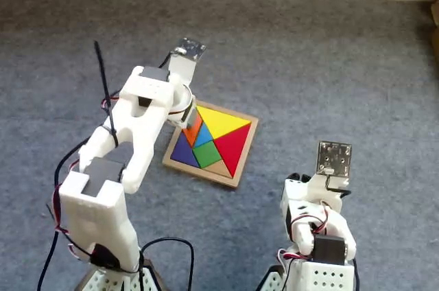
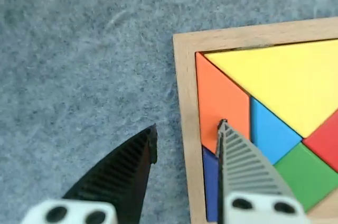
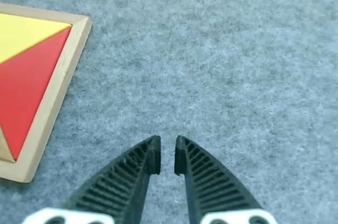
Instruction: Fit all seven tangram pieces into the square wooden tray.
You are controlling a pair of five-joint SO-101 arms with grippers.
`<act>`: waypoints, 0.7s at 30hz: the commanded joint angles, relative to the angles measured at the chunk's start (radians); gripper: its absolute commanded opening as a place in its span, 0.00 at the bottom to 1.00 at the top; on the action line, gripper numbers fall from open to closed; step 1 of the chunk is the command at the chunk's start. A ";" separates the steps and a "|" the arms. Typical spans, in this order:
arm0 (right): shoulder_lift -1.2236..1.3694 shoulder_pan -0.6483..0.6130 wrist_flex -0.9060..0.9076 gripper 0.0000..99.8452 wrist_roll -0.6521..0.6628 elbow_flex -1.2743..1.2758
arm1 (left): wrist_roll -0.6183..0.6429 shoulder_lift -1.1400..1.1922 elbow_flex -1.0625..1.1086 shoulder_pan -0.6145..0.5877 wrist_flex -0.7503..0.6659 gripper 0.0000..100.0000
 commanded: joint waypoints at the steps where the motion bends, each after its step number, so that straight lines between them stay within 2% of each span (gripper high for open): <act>1: -0.013 0.010 -0.021 0.07 0.011 0.091 | 0.005 -0.038 -0.053 0.028 0.068 0.19; 3: -0.013 0.010 -0.021 0.07 0.011 0.091 | 0.026 -0.110 -0.061 0.050 0.117 0.16; 6: -0.013 0.008 -0.021 0.07 0.011 0.091 | 0.046 -0.274 -0.039 0.073 0.180 0.07; 11: -0.013 0.008 -0.021 0.07 0.011 0.091 | 0.046 -0.627 0.174 0.113 0.176 0.00; 15: -0.013 0.008 -0.018 0.07 0.011 0.091 | 0.048 -0.909 0.401 0.110 0.058 0.00; 21: -0.015 0.007 0.016 0.07 0.011 0.091 | 0.052 -1.221 0.713 0.012 -0.103 0.00</act>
